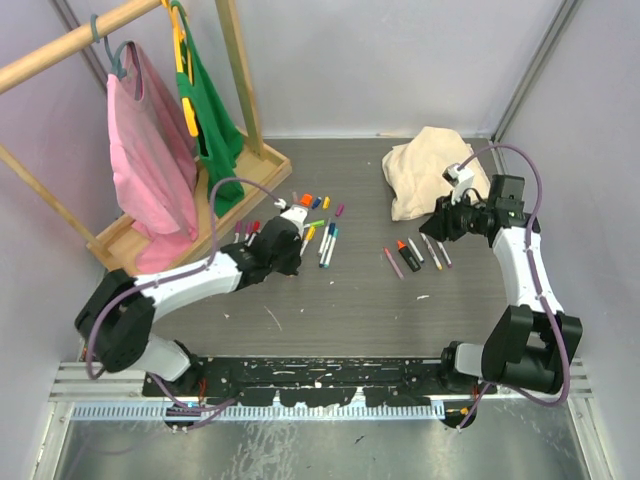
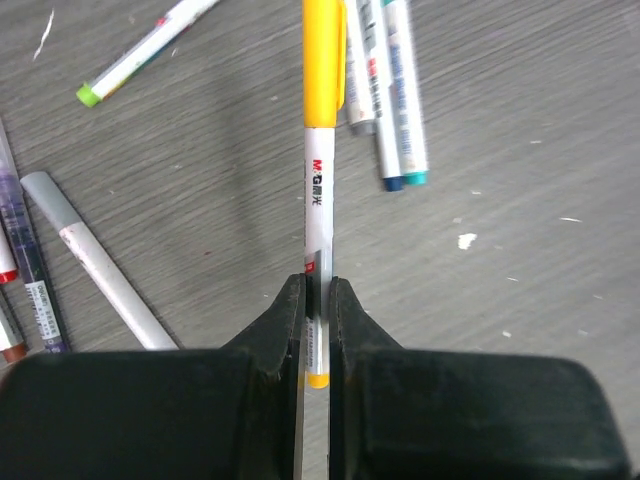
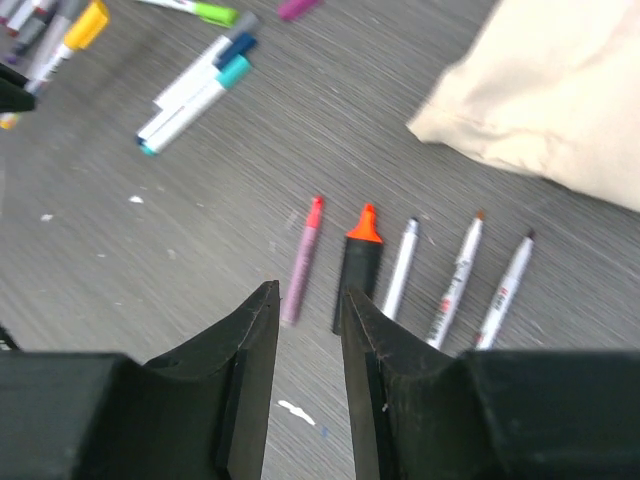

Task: Open the pen caps
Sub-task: Pick up the pen from the center of the board.

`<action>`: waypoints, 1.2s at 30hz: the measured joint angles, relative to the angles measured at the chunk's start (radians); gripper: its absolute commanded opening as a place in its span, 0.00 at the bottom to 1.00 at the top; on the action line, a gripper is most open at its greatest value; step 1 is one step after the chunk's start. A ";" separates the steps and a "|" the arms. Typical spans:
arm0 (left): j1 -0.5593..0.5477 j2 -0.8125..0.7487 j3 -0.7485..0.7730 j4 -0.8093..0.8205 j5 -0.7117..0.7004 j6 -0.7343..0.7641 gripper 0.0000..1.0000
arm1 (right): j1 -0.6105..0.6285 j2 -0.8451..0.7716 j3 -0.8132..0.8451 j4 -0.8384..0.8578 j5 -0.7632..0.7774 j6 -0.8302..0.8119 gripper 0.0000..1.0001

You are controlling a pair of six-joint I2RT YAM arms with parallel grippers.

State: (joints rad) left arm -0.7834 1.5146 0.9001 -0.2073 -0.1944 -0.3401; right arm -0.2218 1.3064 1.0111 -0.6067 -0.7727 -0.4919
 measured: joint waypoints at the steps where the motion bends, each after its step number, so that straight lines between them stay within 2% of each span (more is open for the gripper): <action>1: -0.005 -0.037 -0.020 0.018 0.006 -0.001 0.00 | 0.000 -0.013 -0.003 0.000 -0.032 0.006 0.37; 8: -0.033 -0.287 -0.205 0.283 0.105 -0.064 0.00 | 0.000 -0.105 -0.052 0.069 -0.286 0.143 0.42; 14: -0.076 -0.379 -0.325 0.565 0.143 -0.139 0.00 | 0.022 -0.182 -0.184 0.336 -0.491 0.415 0.50; 20: -0.181 -0.350 -0.339 0.823 0.140 -0.167 0.00 | 0.109 -0.236 -0.292 0.647 -0.552 0.674 0.60; 28: -0.269 -0.205 -0.303 1.032 0.089 -0.164 0.00 | 0.200 -0.246 -0.490 1.266 -0.528 1.135 0.83; 32: -0.292 -0.137 -0.281 1.098 0.058 -0.164 0.00 | 0.203 -0.247 -0.563 1.536 -0.476 1.333 0.84; 36: -0.321 -0.090 -0.256 1.157 0.035 -0.164 0.00 | 0.209 -0.247 -0.603 1.709 -0.443 1.448 0.85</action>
State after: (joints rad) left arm -1.1046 1.4246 0.6441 0.9497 -0.1589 -0.5045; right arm -0.0124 1.0595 0.4084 1.1027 -1.2152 0.9562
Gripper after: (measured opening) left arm 0.064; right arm 0.845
